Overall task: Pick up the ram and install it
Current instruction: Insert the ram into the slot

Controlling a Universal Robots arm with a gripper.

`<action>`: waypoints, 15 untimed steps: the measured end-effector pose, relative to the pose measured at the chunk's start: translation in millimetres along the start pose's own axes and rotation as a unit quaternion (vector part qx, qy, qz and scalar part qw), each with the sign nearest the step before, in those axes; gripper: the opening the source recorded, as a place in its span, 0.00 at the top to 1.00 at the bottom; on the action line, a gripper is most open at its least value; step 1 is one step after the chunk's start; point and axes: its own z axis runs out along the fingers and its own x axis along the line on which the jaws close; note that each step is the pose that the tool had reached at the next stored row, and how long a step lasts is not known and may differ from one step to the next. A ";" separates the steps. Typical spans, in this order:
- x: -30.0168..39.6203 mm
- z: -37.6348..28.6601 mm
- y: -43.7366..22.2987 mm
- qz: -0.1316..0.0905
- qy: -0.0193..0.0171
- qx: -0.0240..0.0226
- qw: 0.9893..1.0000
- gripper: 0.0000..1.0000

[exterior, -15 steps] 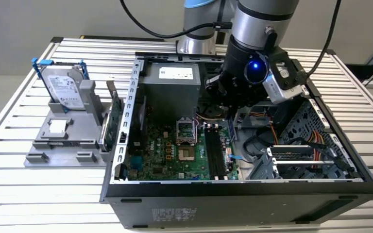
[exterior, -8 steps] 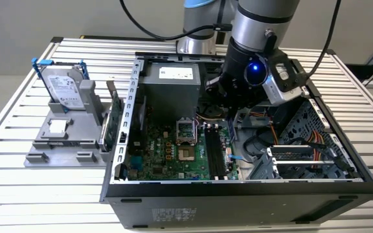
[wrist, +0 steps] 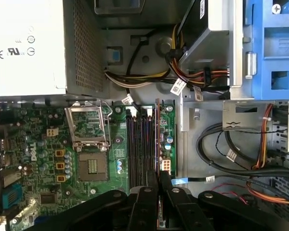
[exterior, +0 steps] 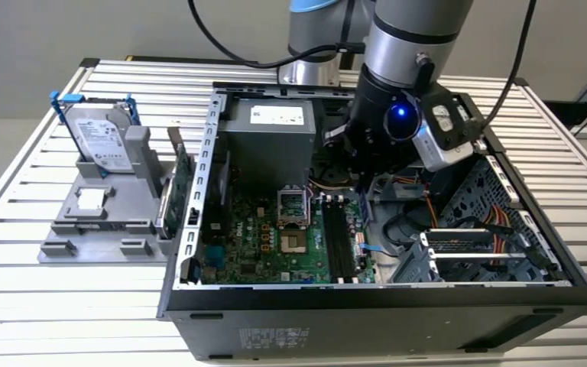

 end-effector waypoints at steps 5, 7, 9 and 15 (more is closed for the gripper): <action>-0.6 3.7 -0.7 0.000 0.000 0.001 1.000 1.00; -0.7 5.4 -0.9 0.000 0.000 0.001 1.000 1.00; -0.8 7.3 -1.1 0.000 0.000 0.001 1.000 1.00; -1.1 11.5 -2.8 0.000 0.000 0.002 1.000 1.00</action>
